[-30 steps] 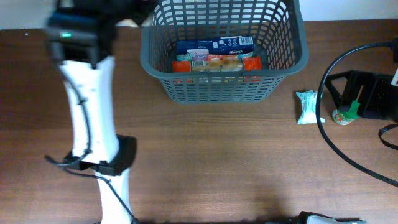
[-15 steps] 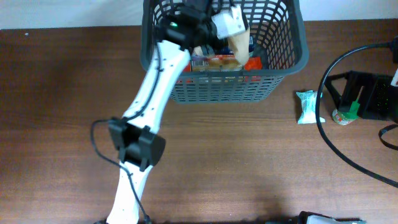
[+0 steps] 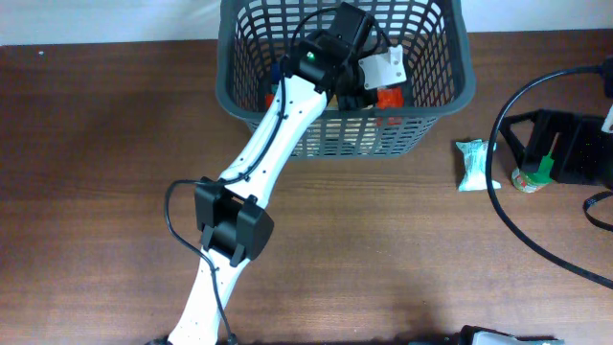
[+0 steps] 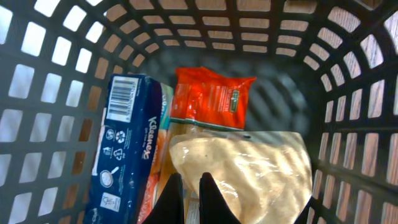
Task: Pack container
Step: 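Carry the bread bag into the basket and release it, then retract the left arm and move the right gripper toward the green jar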
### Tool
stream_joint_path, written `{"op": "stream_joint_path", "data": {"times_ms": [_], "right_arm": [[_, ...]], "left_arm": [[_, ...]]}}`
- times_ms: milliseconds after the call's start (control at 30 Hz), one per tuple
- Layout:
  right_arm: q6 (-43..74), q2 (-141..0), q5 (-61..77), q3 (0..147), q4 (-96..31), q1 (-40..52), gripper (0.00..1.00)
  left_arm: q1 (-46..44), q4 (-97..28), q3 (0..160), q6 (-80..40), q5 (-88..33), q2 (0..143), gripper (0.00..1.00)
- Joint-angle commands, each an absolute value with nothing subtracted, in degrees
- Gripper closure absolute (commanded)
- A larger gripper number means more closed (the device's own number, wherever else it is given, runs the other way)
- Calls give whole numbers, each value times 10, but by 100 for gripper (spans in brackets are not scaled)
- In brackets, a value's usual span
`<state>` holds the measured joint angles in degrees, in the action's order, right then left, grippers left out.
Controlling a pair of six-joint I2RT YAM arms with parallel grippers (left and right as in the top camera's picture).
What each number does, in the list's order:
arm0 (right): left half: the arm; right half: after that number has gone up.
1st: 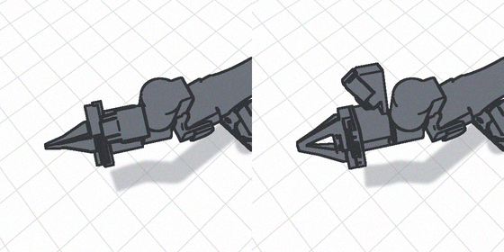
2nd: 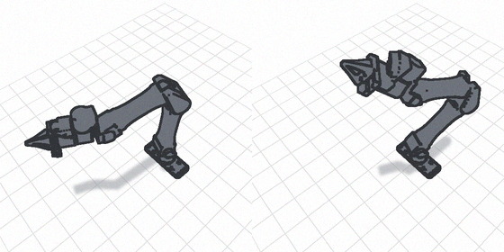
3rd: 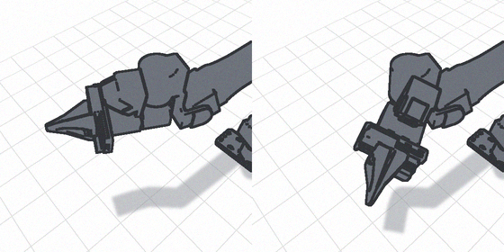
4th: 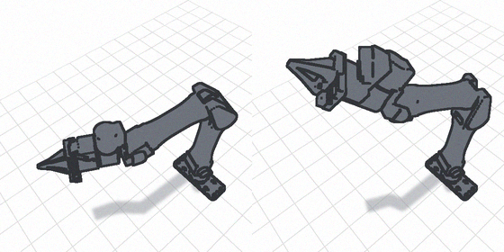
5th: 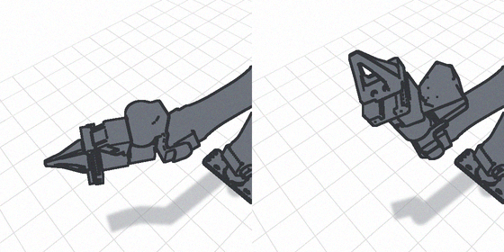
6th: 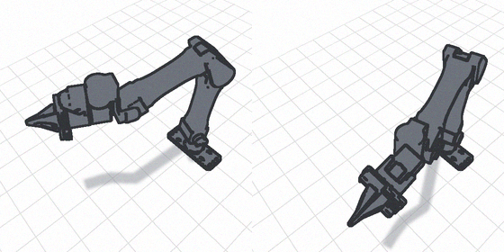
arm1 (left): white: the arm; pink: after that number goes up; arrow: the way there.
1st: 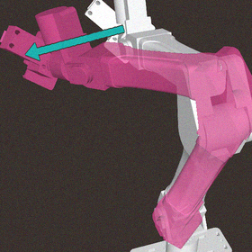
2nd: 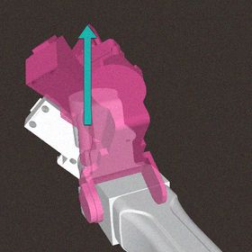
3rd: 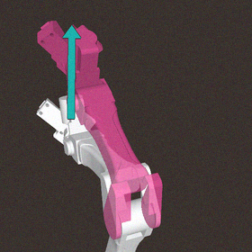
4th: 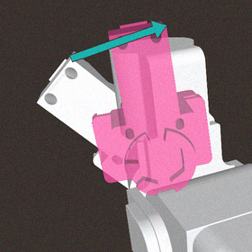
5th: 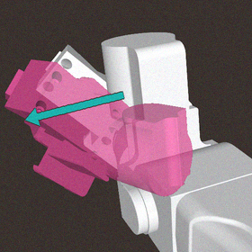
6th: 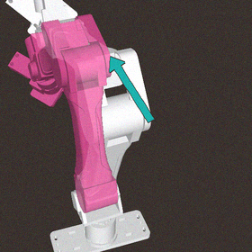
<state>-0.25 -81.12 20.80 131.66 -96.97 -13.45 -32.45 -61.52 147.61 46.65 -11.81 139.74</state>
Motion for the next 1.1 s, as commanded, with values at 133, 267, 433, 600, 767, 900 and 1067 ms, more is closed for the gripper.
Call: {"op": "stream_joint_path", "data": {"times_ms": [133,267,433,600,767,900,1067], "right_arm": [[-7,-811,195,1315,-970,-131,1],[-6,-811,119,1315,-950,-131,1],[-6,-832,92,1315,-911,-131,1],[1,-894,30,1315,-875,-132,1],[29,-979,-37,1315,-869,-141,1],[28,-1054,-37,1315,-857,-170,1],[48,-1133,-37,1315,-841,-212,1]], "left_arm": [[-322,-622,1527,335,-16,1362,58],[-298,-644,1549,323,5,1294,22],[-237,-661,1550,283,41,1202,14],[-121,-714,1550,228,45,1138,13],[19,-779,1550,124,16,1124,3],[105,-834,1538,82,-33,1133,1],[160,-888,1523,82,-33,1134,1]]}}
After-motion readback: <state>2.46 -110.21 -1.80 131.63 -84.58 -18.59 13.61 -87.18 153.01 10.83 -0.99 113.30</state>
